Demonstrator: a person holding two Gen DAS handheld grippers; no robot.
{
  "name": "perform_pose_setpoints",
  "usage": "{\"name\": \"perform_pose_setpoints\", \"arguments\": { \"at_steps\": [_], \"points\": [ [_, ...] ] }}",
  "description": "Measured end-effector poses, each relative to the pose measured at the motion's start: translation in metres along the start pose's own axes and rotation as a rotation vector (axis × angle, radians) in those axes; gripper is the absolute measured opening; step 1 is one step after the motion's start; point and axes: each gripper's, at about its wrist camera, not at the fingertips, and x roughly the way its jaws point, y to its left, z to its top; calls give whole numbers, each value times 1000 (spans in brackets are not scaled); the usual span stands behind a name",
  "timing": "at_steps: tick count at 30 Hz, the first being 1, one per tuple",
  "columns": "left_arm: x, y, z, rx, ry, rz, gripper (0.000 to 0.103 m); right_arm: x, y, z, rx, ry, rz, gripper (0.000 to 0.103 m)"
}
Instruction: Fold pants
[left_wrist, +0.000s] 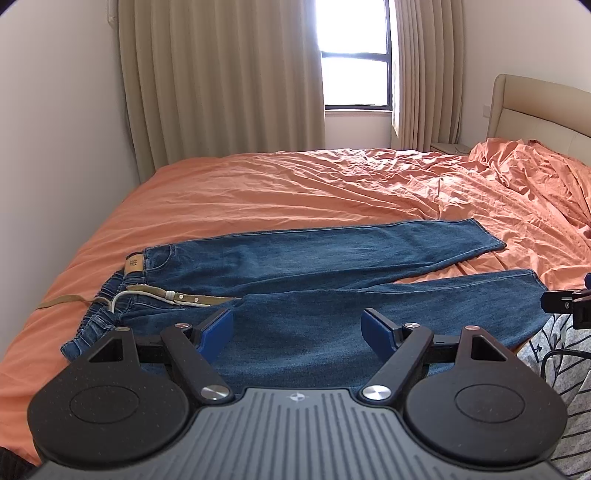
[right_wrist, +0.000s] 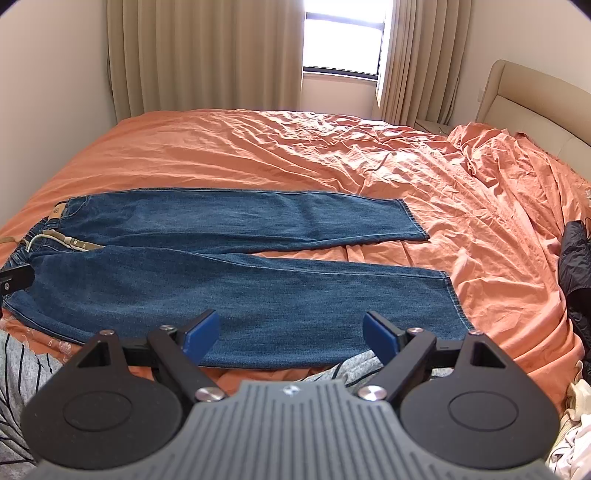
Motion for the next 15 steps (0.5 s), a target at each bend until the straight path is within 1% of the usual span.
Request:
{"name": "perform_pose_setpoints", "arguments": {
  "at_steps": [15],
  "points": [
    [-1,6,0,-3,0,-4,92,-1,0,3,3,-2,3,81]
  ]
}}
